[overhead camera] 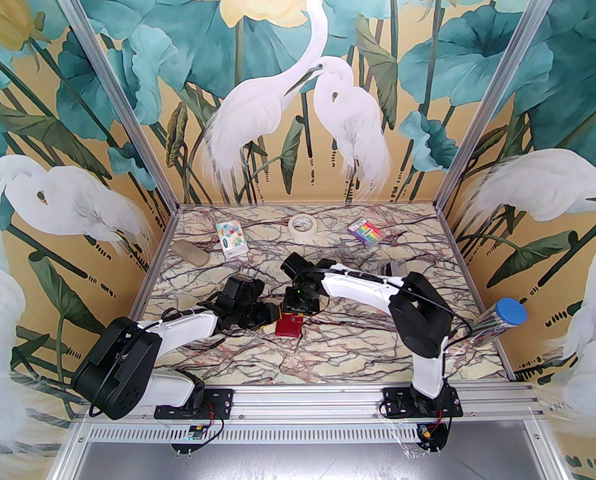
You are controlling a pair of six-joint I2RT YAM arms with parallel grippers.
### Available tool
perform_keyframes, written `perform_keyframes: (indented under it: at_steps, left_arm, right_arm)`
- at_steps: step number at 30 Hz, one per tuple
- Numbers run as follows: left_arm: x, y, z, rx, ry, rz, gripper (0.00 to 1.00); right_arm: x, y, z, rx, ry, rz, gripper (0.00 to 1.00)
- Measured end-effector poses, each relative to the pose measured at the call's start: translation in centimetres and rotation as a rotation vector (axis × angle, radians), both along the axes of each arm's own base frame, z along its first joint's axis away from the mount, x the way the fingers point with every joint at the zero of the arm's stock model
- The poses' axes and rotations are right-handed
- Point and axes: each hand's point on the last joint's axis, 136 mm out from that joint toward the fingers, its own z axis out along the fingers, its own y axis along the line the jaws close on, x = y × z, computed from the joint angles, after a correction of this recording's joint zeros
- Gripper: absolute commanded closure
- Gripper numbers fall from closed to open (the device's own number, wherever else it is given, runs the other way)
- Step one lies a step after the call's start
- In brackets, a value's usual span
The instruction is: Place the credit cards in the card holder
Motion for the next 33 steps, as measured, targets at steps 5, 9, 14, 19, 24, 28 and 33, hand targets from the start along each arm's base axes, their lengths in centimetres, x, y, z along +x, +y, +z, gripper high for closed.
perform_keyframes:
  at_steps: [5, 9, 14, 19, 24, 28, 33]
  left_arm:
    - [0.1, -0.1, 0.2, -0.008, -0.008, -0.002, 0.64]
    - [0.2, -0.2, 0.3, -0.014, -0.012, -0.005, 0.65]
    - [0.2, -0.3, -0.1, -0.017, -0.006, -0.009, 0.67]
    - [0.0, -0.4, -0.4, -0.022, 0.000, -0.012, 0.69]
    - [-0.1, -0.4, -0.9, -0.024, 0.005, -0.013, 0.71]
    - [-0.5, -0.3, -1.4, -0.023, 0.014, -0.014, 0.71]
    - [-0.5, -0.4, -1.4, -0.032, 0.010, -0.018, 0.72]
  right_arm:
    - [-0.2, 0.0, -0.6, -0.009, 0.016, 0.001, 0.70]
    - [-0.5, 0.1, -1.1, -0.016, 0.027, 0.007, 0.71]
    - [-0.8, 0.3, -1.3, -0.019, 0.035, 0.007, 0.72]
    - [-0.9, 0.3, -1.7, -0.028, 0.044, 0.001, 0.72]
    - [-1.2, 0.3, -2.4, -0.043, 0.053, 0.004, 0.71]
    - [-1.3, 0.3, -2.5, -0.046, 0.055, 0.005, 0.71]
    - [-1.2, 0.2, -2.8, -0.067, 0.057, 0.005, 0.68]
